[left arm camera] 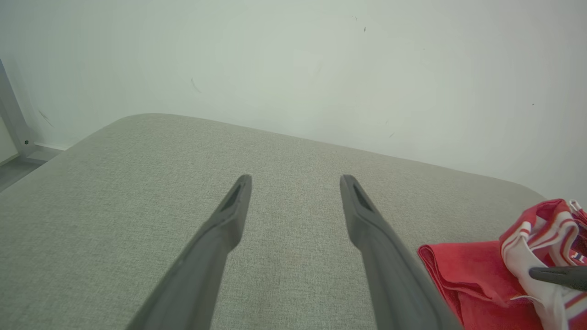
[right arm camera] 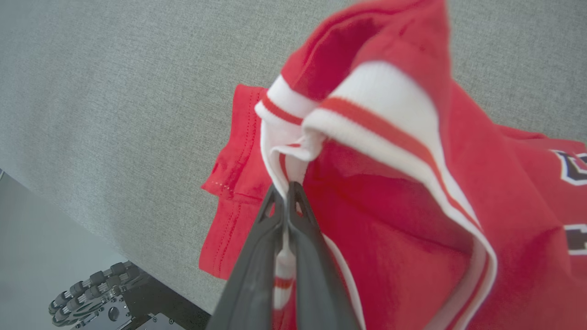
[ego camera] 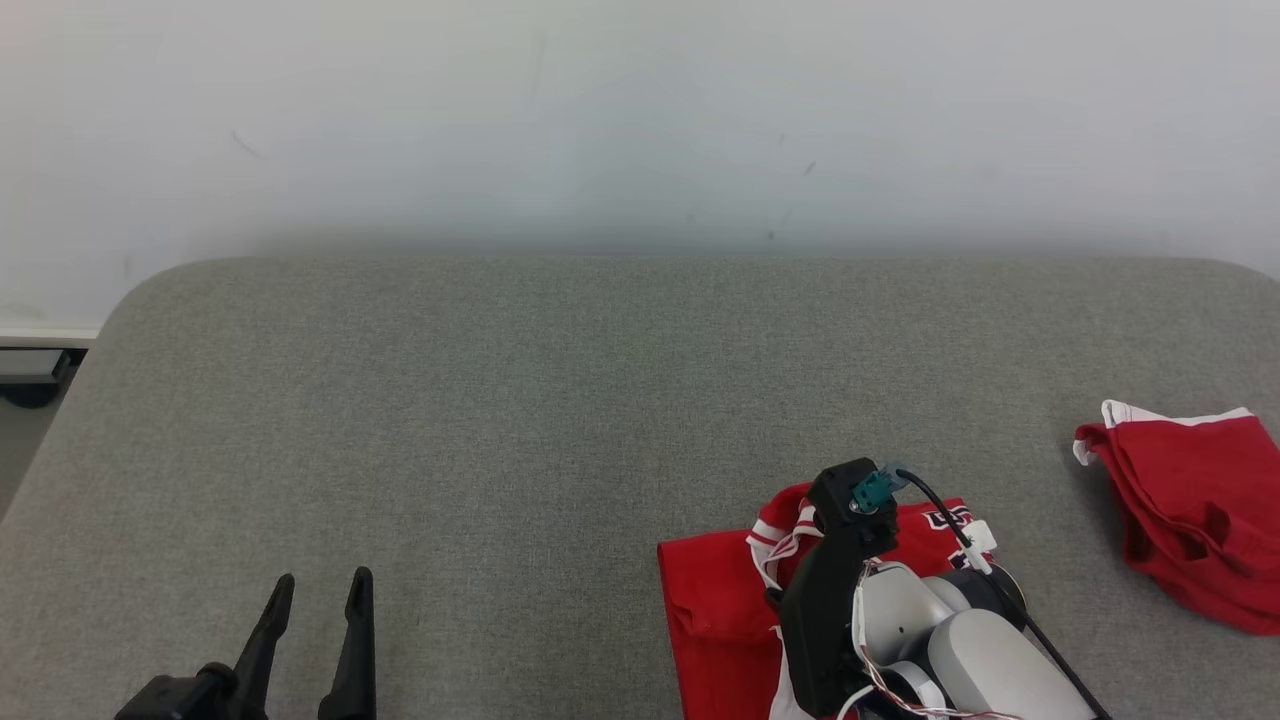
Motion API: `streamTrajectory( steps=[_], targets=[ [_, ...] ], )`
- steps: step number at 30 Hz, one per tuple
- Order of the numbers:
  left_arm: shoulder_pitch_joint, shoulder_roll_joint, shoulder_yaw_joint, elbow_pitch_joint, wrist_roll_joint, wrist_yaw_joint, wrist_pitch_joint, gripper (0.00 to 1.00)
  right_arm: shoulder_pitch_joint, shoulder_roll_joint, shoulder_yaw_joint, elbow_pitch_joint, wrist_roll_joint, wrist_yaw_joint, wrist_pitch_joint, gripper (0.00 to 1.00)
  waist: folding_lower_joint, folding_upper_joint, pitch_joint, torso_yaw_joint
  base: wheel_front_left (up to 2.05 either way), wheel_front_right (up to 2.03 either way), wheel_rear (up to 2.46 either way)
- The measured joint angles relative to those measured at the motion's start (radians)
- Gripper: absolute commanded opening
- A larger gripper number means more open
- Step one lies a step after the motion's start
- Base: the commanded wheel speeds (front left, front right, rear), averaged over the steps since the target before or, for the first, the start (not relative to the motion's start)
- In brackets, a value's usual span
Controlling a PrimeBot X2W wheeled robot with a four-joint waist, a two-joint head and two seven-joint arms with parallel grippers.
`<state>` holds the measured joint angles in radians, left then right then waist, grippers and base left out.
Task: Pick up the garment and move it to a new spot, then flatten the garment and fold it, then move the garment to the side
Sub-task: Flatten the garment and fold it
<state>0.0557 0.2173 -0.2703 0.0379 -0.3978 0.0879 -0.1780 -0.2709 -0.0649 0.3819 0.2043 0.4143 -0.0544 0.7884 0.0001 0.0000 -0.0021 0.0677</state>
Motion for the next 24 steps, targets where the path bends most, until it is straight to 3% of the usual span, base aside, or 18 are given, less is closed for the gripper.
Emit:
streamTrajectory(
  steps=[9,10,11,19,24],
  targets=[
    [-0.002,0.001,-0.002,0.0,0.001,0.0,0.0,1.0,-0.032,0.001,0.019,0.041,0.023,-0.009,-0.038,0.0,0.0,0.0,-0.001,0.0,0.0,0.0,0.0],
    [-0.003,0.001,-0.002,0.0,0.002,0.0,0.0,1.0,-0.035,0.001,0.021,0.044,0.026,-0.009,-0.044,0.3,0.0,0.0,-0.001,0.0,0.0,0.0,0.0],
    [-0.004,0.002,-0.003,0.0,0.002,0.0,0.0,1.0,-0.037,0.001,0.024,0.047,0.027,-0.009,-0.052,1.0,0.0,0.0,-0.001,0.0,0.0,0.0,0.0],
    [-0.004,0.004,-0.003,0.0,0.002,0.0,0.001,1.0,-0.071,0.002,0.041,0.012,0.12,-0.024,-0.14,1.0,0.0,0.0,-0.002,0.001,0.0,0.0,0.0],
    [-0.004,0.004,-0.003,0.0,0.002,0.0,0.001,1.0,-0.09,0.003,-0.014,-0.031,0.144,-0.026,-0.19,1.0,0.0,0.0,-0.005,0.0,0.0,0.0,0.0]
  ],
)
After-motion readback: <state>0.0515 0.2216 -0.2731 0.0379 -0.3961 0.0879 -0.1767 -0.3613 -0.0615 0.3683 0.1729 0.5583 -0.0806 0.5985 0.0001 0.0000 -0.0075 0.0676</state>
